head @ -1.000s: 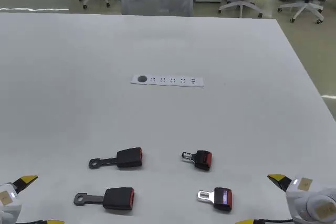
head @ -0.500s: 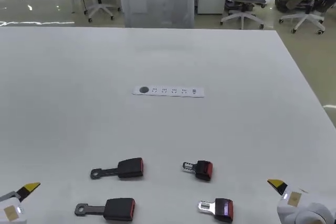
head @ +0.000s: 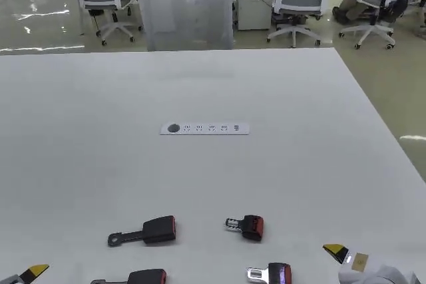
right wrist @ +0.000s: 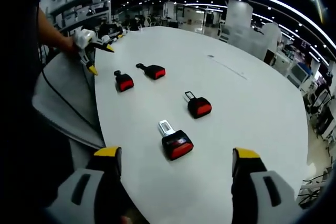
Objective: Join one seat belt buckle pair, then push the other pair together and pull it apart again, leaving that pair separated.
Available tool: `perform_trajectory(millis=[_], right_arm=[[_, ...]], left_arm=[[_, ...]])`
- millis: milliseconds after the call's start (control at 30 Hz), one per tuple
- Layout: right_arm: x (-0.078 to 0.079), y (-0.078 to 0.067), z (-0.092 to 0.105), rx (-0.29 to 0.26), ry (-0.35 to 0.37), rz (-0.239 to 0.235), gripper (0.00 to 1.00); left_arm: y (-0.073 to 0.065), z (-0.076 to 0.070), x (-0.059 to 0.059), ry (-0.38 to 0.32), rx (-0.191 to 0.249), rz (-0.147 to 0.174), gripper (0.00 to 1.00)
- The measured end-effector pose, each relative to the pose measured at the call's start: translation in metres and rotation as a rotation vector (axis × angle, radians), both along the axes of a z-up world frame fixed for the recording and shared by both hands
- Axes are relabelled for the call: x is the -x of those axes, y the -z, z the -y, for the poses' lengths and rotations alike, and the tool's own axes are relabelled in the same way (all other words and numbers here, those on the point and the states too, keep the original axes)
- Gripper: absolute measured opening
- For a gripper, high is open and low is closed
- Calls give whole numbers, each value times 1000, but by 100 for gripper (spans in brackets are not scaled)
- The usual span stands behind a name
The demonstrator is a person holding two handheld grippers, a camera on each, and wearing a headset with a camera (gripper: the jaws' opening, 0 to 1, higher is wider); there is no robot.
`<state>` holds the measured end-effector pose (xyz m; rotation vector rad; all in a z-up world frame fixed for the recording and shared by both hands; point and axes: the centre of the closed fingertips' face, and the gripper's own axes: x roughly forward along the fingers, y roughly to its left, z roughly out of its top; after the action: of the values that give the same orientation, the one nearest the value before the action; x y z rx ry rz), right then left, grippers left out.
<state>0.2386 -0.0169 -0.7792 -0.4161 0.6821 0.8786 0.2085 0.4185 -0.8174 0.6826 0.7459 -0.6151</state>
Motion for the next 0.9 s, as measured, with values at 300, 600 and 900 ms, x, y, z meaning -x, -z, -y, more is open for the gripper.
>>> perform_trajectory(millis=[300, 600, 900], right_arm=[[-3, -1, 4, 26, -30, 22, 90], [-3, -1, 2, 25, -17, 5, 83], [-2, 3, 1, 24, -1, 1, 81]], left_arm=[[4, 1, 3, 21, -32, -14, 84], [6, 2, 3, 20, -31, -13, 82], [2, 4, 2, 29, -36, 3, 82]])
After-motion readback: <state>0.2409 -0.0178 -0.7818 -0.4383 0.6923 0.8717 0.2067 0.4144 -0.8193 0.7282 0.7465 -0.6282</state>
